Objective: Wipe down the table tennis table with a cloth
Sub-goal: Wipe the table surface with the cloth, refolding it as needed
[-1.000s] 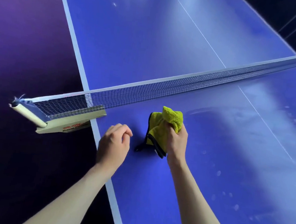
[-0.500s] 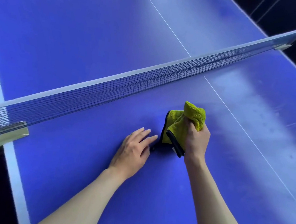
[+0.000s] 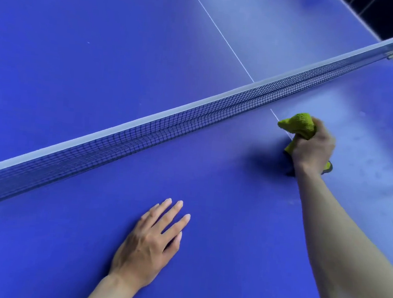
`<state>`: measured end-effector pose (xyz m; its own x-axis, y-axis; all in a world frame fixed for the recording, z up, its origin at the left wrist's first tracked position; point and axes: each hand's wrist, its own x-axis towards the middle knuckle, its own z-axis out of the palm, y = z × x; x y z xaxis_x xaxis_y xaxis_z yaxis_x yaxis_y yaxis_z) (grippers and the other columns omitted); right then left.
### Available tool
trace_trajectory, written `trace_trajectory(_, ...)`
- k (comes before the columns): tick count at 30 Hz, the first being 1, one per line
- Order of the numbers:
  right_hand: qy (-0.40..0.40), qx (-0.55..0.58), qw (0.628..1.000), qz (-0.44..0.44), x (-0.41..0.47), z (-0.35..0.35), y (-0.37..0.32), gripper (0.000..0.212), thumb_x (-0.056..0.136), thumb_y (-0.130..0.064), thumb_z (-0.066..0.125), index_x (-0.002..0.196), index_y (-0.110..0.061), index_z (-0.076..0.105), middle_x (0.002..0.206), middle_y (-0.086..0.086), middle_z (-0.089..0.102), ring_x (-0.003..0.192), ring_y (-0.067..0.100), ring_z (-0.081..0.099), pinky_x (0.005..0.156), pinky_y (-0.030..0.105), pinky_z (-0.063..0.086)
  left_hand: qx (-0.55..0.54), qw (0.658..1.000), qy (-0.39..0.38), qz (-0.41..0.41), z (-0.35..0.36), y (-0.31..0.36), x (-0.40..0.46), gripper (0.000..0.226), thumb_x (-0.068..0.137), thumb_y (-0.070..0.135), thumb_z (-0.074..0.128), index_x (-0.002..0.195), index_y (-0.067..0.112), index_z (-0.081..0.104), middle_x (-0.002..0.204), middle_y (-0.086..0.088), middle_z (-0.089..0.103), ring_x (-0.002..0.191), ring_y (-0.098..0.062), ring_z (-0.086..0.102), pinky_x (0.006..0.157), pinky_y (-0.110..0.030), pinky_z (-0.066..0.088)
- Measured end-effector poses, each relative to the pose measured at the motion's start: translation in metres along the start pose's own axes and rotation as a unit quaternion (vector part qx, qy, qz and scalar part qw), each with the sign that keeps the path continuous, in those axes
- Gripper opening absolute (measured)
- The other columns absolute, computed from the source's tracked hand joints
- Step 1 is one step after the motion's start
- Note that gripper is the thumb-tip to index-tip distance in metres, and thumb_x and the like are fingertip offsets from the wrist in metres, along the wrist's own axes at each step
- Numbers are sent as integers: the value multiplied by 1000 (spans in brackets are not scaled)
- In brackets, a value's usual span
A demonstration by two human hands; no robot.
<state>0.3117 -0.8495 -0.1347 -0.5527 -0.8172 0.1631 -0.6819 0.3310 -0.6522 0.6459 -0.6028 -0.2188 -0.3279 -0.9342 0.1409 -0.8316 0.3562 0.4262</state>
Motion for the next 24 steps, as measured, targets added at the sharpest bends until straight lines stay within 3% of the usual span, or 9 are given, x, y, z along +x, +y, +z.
trace_trajectory(4,-84,-84,993,-17,-22,43,2,50,80,-2,61,128,-14,61,107,22,72,104,42,65,84,42,44,14,1000,-1,7,0,0,1,43,104,33,47,146,27,56,161,5,38,151,-20,31,115,-43,40)
trace_trajectory(6,-77,-91,991,-68,-52,57,-7,50,81,-14,71,129,-18,62,100,17,74,96,40,67,79,42,45,21,1000,1,8,-1,0,3,42,104,32,49,145,27,57,161,5,39,151,-20,32,116,-42,38)
trace_trajectory(9,-80,-63,978,-180,-105,68,-24,37,79,-40,78,110,-21,69,79,10,72,76,37,67,64,39,45,25,1000,-4,2,-1,2,4,41,103,32,50,144,28,58,160,5,40,151,-19,33,114,-43,40)
trace_trajectory(12,-113,-45,965,-232,-130,68,-39,36,84,-48,75,108,-22,67,72,4,70,69,32,66,58,37,45,33,999,-2,-2,-4,3,4,40,103,33,50,142,28,60,159,4,43,149,-19,35,114,-41,39)
trace_trajectory(14,-129,-43,971,-194,-117,63,-42,35,89,-44,71,115,-21,63,78,10,73,77,38,67,59,40,48,33,999,-3,-4,-5,3,5,40,103,33,49,142,29,60,159,5,43,149,-20,36,115,-40,37)
trace_trajectory(17,-80,-2,992,-101,-68,52,-36,36,89,-34,68,115,-11,58,92,24,72,86,46,65,64,44,43,31,999,-7,-9,-6,3,5,41,103,33,50,143,30,58,160,6,41,150,-19,34,118,-39,35)
trace_trajectory(20,-48,1,998,-52,-6,47,-26,34,91,-32,62,113,-9,53,98,25,70,91,45,64,70,46,46,33,999,-13,-14,-5,5,2,41,103,33,51,144,32,57,161,7,39,151,-18,32,118,-38,35)
trace_trajectory(24,-115,-74,989,-47,35,62,-15,29,94,-22,61,116,-8,49,107,25,69,101,47,63,75,45,41,37,999,-9,-7,-6,4,5,41,103,32,52,143,30,58,160,5,41,151,-18,33,120,-36,32)
